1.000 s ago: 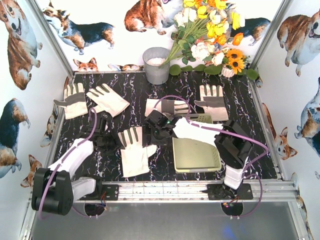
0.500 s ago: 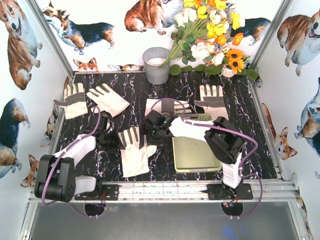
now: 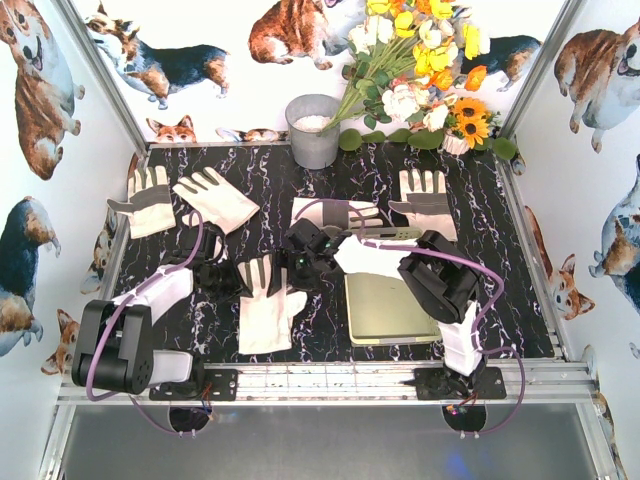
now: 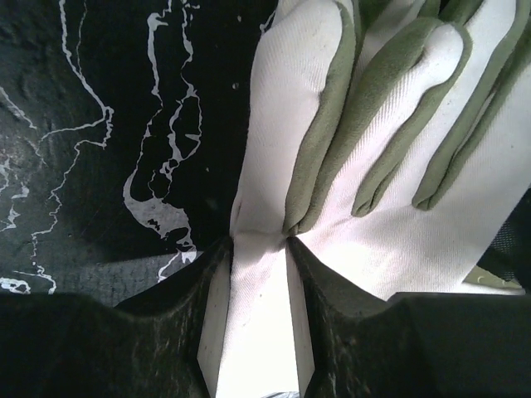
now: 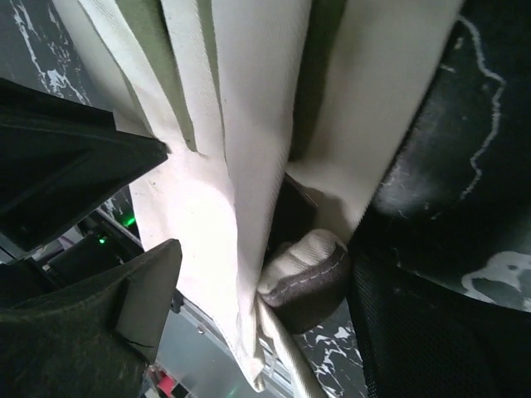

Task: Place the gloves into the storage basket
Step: Pick up the glove from the center of the board.

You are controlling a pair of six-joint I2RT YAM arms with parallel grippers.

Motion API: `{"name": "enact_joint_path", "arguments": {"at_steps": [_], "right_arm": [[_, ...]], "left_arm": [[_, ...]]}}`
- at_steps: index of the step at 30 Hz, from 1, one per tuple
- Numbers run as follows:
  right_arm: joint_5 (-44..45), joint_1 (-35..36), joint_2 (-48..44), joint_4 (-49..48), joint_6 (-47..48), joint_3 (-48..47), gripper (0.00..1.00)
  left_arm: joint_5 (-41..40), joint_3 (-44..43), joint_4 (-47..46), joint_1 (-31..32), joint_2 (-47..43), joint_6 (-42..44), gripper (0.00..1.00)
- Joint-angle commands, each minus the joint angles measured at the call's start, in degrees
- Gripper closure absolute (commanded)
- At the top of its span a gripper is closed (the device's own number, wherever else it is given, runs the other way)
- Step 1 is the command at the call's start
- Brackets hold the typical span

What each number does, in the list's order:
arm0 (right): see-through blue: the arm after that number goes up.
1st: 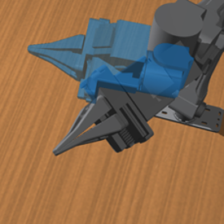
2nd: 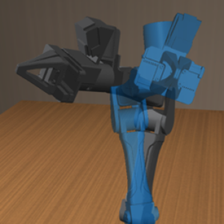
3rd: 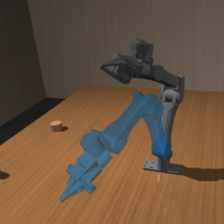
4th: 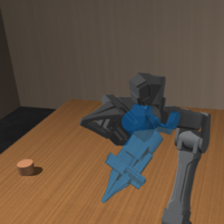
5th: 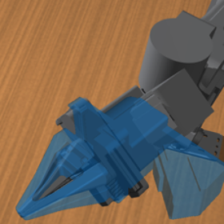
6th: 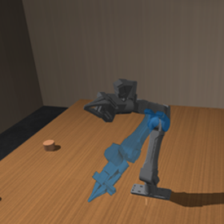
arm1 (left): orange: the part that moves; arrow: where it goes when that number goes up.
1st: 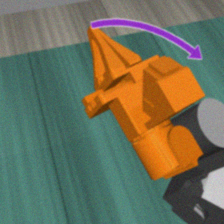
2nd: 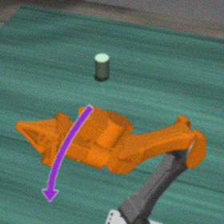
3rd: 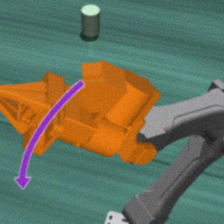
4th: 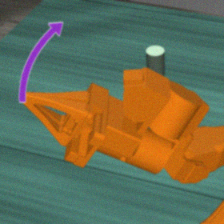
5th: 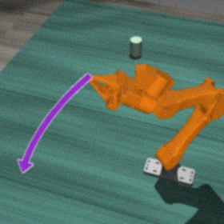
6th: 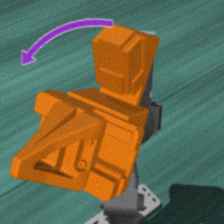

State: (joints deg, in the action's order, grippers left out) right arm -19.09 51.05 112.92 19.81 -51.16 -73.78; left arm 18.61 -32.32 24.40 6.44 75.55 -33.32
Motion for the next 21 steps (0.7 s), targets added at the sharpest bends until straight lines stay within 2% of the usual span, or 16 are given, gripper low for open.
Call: {"name": "enact_joint_path", "arguments": {"at_steps": [1, 5, 9, 13, 21], "right_arm": [[-1.11, 1.45, 3.27, -2.33, 0.00, -0.81, 0.24], [-0.52, 1.85, 3.71, -1.66, 0.09, -1.19, 0.46], [0.37, 1.91, 3.16, -1.28, 0.26, -0.74, 0.78], [0.93, 1.91, 1.85, -0.80, 1.21, -0.65, 0.99], [0.92, 1.85, -1.89, 2.38, 5.71, -2.56, 1.00]], "left_arm": [[-2.36, 1.72, 0.05, -0.36, 1.97, 1.55, 0.73], [-2.10, 1.77, -0.10, -0.35, 1.97, 1.55, 0.73], [-1.87, 1.81, -0.06, -0.40, 1.83, 1.64, 0.74], [-0.81, 2.21, -0.34, -0.37, 1.17, 1.30, 0.74], [5.55, 4.50, -3.66, -0.37, -3.38, -0.13, 0.84]]}}
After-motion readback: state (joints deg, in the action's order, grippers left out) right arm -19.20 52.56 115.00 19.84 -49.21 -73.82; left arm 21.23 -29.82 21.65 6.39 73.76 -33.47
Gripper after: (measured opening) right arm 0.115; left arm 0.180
